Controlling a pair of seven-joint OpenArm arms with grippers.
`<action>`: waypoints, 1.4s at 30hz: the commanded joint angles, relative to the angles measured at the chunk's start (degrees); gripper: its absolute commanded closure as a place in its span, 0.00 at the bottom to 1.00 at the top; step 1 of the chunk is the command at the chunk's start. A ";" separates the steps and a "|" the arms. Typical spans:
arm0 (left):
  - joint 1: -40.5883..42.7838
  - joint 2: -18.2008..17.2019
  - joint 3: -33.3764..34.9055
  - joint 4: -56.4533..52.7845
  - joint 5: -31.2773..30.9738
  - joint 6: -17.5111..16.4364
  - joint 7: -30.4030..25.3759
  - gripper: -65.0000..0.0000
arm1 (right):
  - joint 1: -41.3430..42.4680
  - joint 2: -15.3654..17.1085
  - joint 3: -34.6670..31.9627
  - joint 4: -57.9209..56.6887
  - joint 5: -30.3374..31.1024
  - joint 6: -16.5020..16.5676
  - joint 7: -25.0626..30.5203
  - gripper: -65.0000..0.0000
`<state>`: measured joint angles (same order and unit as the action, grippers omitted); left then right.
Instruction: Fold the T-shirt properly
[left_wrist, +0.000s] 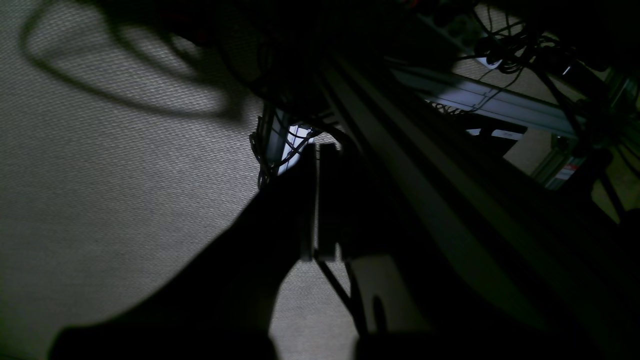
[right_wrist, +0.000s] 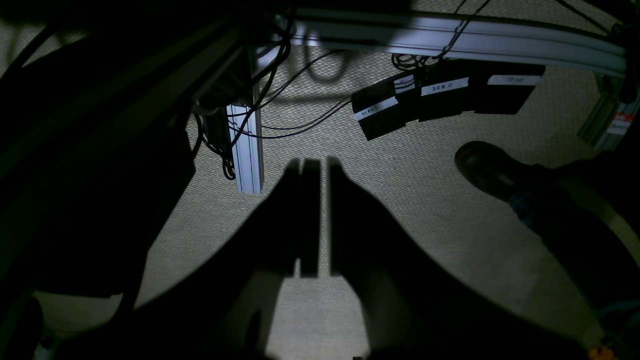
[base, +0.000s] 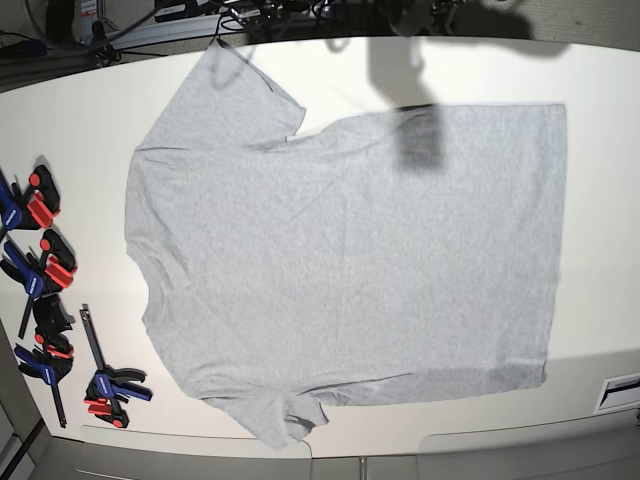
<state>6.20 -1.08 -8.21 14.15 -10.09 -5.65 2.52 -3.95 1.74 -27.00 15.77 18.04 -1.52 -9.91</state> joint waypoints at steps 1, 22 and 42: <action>0.33 0.26 0.11 0.26 0.44 -0.52 -0.59 1.00 | 0.11 0.00 -0.02 0.35 -0.11 -0.44 0.26 0.97; 2.38 0.26 0.11 3.37 0.44 -0.52 -0.33 1.00 | 0.11 0.00 -0.02 0.35 -0.11 -0.44 0.24 0.97; 16.06 -3.02 0.11 14.53 -6.60 -0.52 -0.37 1.00 | -9.77 5.53 -0.02 1.22 -0.11 -0.61 7.26 0.97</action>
<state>21.74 -3.90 -8.21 28.73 -16.75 -6.09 2.63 -13.54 7.05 -27.00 16.82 18.02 -1.65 -2.85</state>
